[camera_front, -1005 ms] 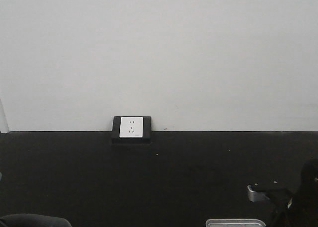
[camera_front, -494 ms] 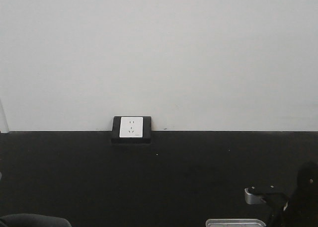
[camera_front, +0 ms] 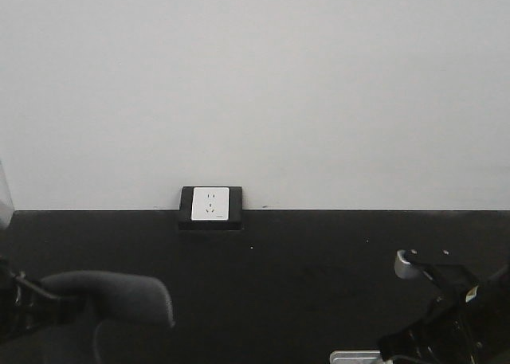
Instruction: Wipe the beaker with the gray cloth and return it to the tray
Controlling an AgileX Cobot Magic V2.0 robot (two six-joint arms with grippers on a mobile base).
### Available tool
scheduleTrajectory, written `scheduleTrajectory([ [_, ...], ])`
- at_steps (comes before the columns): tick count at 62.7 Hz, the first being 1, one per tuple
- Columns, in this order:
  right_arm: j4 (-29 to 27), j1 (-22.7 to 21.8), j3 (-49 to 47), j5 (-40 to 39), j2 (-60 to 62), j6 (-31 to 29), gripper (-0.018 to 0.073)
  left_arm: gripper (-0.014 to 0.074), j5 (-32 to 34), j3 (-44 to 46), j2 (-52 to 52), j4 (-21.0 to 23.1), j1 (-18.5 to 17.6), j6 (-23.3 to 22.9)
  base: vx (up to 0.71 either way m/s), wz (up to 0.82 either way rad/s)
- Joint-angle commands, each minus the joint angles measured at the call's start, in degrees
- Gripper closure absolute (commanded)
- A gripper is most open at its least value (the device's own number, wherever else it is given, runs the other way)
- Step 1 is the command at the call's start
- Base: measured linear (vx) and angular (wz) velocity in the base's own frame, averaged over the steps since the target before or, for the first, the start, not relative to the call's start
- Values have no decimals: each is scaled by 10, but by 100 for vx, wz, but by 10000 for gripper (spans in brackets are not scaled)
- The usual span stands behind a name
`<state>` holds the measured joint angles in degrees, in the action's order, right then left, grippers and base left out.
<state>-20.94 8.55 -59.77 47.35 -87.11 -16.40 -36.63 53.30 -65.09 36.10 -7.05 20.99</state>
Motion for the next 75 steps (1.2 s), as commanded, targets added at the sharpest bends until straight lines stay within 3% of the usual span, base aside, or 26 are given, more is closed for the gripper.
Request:
scheduleTrajectory([
  [1,-44,57,-17,-51,55,3,570,596,45,49,2,110,-23,47,0,0],
  [11,-59,203,-17,-140,77,85,570,596,2,92,-32,232,-73,132,0,0],
  [19,-42,288,-17,-195,73,124,570,596,-51,94,-59,255,-104,136,0,0],
  [25,-28,298,-17,-229,73,173,570,596,-135,94,-76,253,-115,137,0,0],
  [33,2,268,-21,-252,75,235,570,596,-247,94,-82,223,-119,137,0,0],
  [44,3,242,-40,-251,83,243,570,596,-335,94,-80,210,-119,136,0,0],
  [52,-15,256,-52,-220,83,234,570,596,-263,94,-80,215,-119,135,0,0],
  [67,-11,303,-50,-112,83,212,570,596,8,94,-80,221,-119,96,0,0],
  [75,-14,307,-50,-85,82,211,570,596,57,94,-80,221,-119,55,0,0],
])
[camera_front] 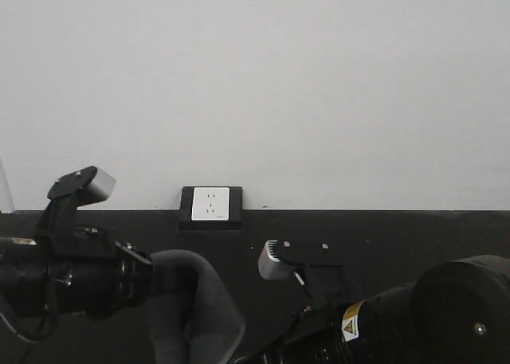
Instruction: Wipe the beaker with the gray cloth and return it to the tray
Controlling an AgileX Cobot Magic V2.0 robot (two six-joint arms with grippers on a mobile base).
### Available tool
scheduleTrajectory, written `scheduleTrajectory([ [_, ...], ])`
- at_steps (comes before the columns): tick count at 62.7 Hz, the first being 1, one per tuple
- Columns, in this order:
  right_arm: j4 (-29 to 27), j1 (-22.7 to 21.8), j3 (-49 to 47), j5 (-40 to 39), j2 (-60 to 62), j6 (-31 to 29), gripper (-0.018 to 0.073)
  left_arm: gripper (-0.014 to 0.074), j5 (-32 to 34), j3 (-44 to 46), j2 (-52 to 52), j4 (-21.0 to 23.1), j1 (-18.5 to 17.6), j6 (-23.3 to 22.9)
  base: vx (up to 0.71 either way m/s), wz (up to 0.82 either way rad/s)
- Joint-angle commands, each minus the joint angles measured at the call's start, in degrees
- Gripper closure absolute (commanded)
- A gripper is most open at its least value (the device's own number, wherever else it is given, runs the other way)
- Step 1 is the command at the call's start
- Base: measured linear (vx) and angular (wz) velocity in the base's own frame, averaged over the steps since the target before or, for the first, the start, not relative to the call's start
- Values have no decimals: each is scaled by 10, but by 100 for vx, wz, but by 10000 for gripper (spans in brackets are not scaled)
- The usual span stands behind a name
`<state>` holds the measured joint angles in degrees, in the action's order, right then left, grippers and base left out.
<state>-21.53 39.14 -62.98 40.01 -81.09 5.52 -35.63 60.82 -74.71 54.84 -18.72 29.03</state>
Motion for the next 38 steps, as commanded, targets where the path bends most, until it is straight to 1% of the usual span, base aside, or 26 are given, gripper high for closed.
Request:
scheduleTrajectory([
  [1,-6,1,-18,-12,22,-8,570,596,44,18,16,33,-2,-26,0,0],
  [4,0,0,-18,-22,21,-7,570,596,22,18,16,33,-2,-25,0,0],
  [9,11,0,-18,-64,21,5,570,596,-43,18,16,24,-2,-21,0,0],
  [14,20,0,-18,-136,21,25,570,596,-147,18,16,0,-2,-19,0,0],
  [15,23,0,-18,-147,21,27,570,596,-176,18,16,-6,-2,-19,0,0],
  [22,26,0,-18,-211,21,43,570,596,-315,18,16,-41,-2,-19,0,0],
  [24,26,0,-18,-221,21,47,570,596,-336,18,16,-48,-2,-19,0,0],
  [28,26,0,-18,-223,21,51,570,596,-350,18,16,-53,-2,-19,0,0],
  [31,26,0,-18,-210,20,51,570,596,-333,18,16,-53,-2,-19,0,0],
  [33,26,0,-18,-203,19,51,570,596,-306,18,16,-53,-2,-19,0,0],
  [38,23,0,-18,-152,16,51,570,596,-224,18,16,-52,-2,-19,0,0],
])
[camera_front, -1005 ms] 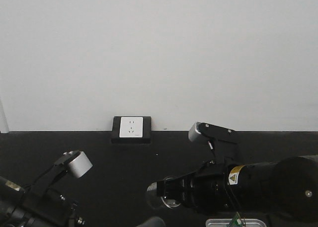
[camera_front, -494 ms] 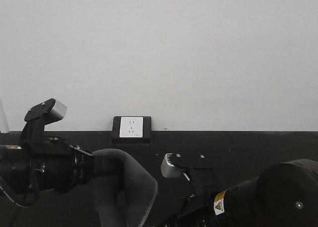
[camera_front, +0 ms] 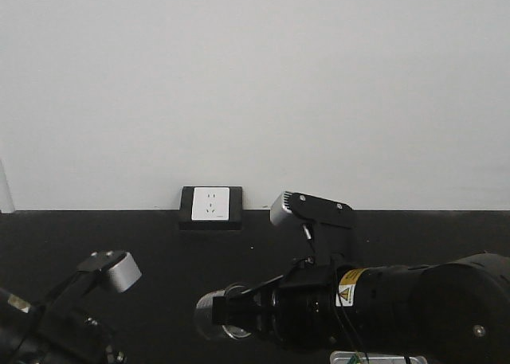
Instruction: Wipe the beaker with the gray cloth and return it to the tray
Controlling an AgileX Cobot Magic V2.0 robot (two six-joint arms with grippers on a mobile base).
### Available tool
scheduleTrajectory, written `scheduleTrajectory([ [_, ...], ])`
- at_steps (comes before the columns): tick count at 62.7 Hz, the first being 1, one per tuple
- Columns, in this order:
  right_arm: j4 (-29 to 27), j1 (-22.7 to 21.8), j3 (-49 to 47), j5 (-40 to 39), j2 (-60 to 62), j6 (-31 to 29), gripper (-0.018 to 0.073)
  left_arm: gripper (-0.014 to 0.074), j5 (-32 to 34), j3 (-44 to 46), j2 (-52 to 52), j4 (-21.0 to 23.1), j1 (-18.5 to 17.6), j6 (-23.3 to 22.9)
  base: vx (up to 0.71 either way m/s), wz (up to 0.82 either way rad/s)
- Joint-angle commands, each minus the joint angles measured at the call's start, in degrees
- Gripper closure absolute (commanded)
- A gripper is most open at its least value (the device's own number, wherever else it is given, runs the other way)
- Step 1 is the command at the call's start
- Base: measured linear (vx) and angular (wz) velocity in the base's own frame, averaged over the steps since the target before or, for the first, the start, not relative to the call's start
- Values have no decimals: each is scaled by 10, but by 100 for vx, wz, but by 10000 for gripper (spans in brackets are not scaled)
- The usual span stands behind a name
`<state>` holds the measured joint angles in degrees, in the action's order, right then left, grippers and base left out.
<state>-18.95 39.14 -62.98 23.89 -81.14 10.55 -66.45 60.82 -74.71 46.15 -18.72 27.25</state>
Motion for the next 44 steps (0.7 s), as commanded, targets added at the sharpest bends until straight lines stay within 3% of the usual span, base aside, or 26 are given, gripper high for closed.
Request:
scheduleTrajectory([
  [1,-4,0,-18,19,15,1,570,596,103,18,16,35,-2,-1,0,0],
  [10,31,-1,-18,113,11,-10,570,596,295,18,16,24,-2,-3,0,0],
  [15,81,-16,-18,138,14,20,570,596,338,18,16,-5,4,-14,0,0],
  [19,119,-48,-18,165,16,52,570,596,339,18,16,-40,16,-49,0,0],
  [31,235,-174,-18,271,15,52,568,594,320,16,16,-239,52,-158,0,0],
  [44,229,-253,-17,289,-8,-35,567,575,323,-22,15,-410,60,-289,0,0],
])
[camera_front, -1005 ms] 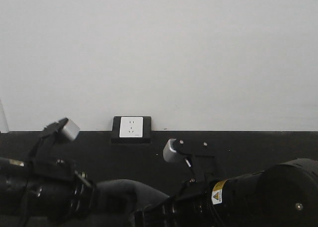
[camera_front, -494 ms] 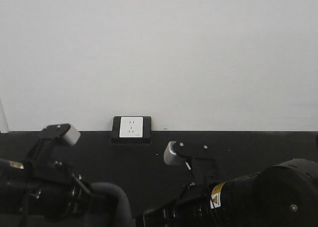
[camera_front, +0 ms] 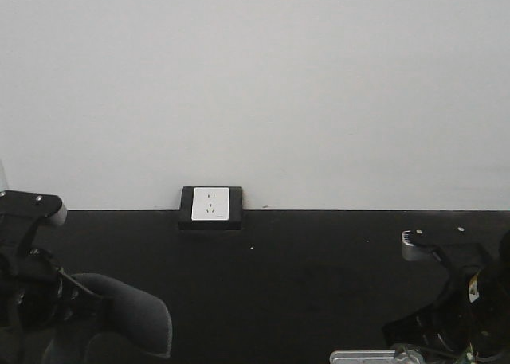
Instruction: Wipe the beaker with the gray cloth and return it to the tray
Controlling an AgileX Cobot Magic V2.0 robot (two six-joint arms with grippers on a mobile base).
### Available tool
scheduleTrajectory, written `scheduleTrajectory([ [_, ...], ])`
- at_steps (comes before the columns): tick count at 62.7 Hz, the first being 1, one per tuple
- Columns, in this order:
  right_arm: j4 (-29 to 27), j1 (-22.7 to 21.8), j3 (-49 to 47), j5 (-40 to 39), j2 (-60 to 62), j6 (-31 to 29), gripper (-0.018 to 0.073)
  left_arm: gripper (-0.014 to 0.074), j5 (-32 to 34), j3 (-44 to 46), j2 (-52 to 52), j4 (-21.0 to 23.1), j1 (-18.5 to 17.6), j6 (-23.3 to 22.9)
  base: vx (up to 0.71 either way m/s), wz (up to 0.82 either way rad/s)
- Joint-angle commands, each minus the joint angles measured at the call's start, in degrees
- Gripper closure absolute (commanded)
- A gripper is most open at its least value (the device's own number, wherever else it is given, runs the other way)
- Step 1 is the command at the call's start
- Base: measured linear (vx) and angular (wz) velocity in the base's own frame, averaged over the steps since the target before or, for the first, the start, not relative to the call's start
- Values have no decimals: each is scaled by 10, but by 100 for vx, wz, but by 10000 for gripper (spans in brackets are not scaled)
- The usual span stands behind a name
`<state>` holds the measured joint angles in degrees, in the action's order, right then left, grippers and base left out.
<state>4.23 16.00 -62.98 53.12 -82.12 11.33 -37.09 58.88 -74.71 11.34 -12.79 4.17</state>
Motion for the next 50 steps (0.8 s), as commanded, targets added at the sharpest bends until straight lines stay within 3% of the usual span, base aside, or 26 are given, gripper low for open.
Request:
scheduleTrajectory([
  [1,-5,-24,-17,2,-3,-48,567,571,29,-8,15,-71,0,-65,0,0],
  [10,2,-32,-17,37,-58,-74,567,508,65,-58,13,-113,0,-82,0,0],
  [22,-8,-32,-18,22,-107,-69,567,296,75,-82,13,-113,0,-81,0,0],
  [38,-15,-32,-18,12,-145,-68,567,-27,3,-69,26,-103,-1,-87,0,0],
  [50,-56,-32,-18,-25,-159,-72,567,-85,-46,-60,61,-101,-2,-88,0,0],
])
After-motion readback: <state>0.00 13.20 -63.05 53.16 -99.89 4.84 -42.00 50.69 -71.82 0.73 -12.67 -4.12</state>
